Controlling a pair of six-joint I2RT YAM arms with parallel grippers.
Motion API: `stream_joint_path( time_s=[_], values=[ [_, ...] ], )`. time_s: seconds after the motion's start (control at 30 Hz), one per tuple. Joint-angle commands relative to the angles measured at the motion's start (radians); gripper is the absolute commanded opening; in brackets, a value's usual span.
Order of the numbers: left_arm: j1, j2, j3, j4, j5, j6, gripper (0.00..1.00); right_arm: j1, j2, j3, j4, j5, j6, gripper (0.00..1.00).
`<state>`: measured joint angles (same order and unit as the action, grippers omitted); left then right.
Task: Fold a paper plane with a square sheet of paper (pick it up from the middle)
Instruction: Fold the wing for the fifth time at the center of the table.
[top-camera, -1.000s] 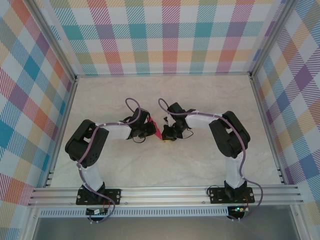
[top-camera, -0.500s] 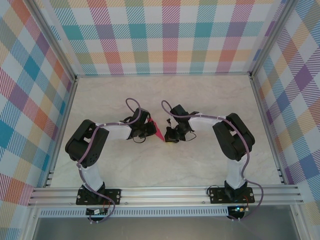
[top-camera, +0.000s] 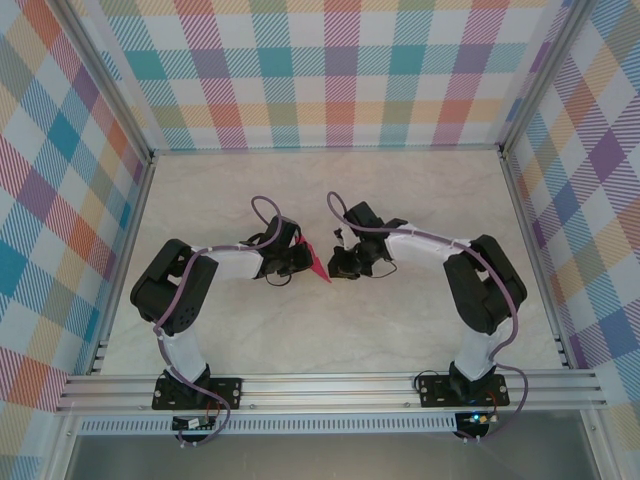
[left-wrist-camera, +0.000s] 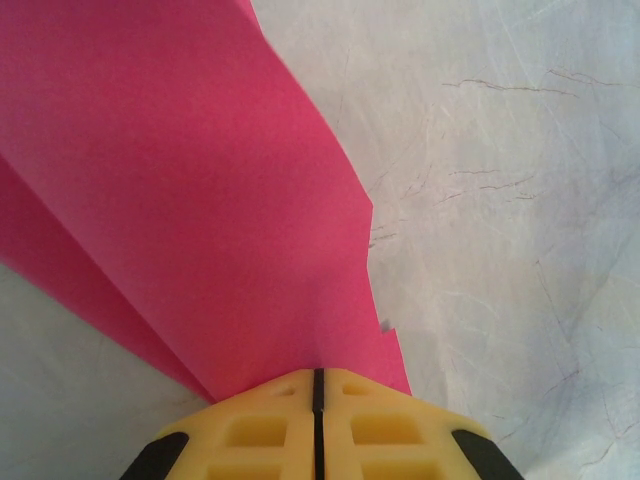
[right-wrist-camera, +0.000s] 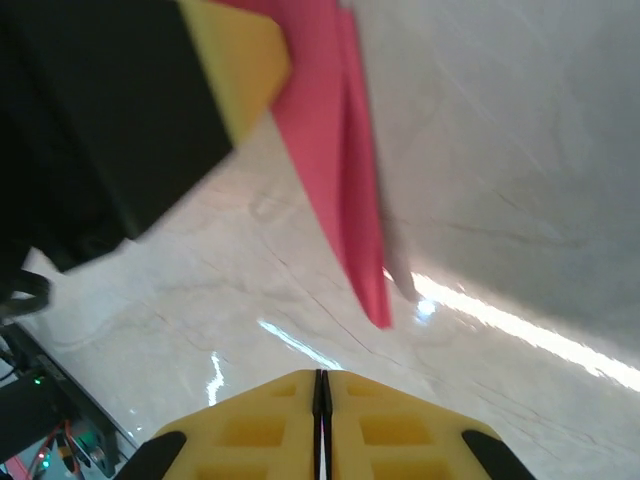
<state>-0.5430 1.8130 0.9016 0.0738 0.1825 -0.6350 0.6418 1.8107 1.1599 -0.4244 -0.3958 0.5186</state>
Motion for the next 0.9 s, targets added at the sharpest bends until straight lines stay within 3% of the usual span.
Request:
stream_joint_path(
  time_s=[0.0, 0.3, 0.67, 0.87],
  values=[
    [-0.008, 0.068, -0.019, -0.129, -0.028, 0.003, 0.08, 0.017, 0.061, 0.069, -0.017, -0.023, 0.004, 0.12],
    [-0.008, 0.07, -0.021, -0.131, -0.029, 0.003, 0.08, 0.05, 0.173, 0.176, -0.074, -0.003, -0.019, 0.13],
    [-0.008, 0.069, -0.021, -0.136, -0.032, 0.003, 0.08, 0.047, 0.222, 0.183, -0.108, 0.06, -0.007, 0.12],
    [-0.008, 0.069, -0.021, -0.135, -0.034, 0.006, 0.08, 0.026, 0.21, 0.139, -0.071, 0.027, 0.013, 0.12]
  ],
)
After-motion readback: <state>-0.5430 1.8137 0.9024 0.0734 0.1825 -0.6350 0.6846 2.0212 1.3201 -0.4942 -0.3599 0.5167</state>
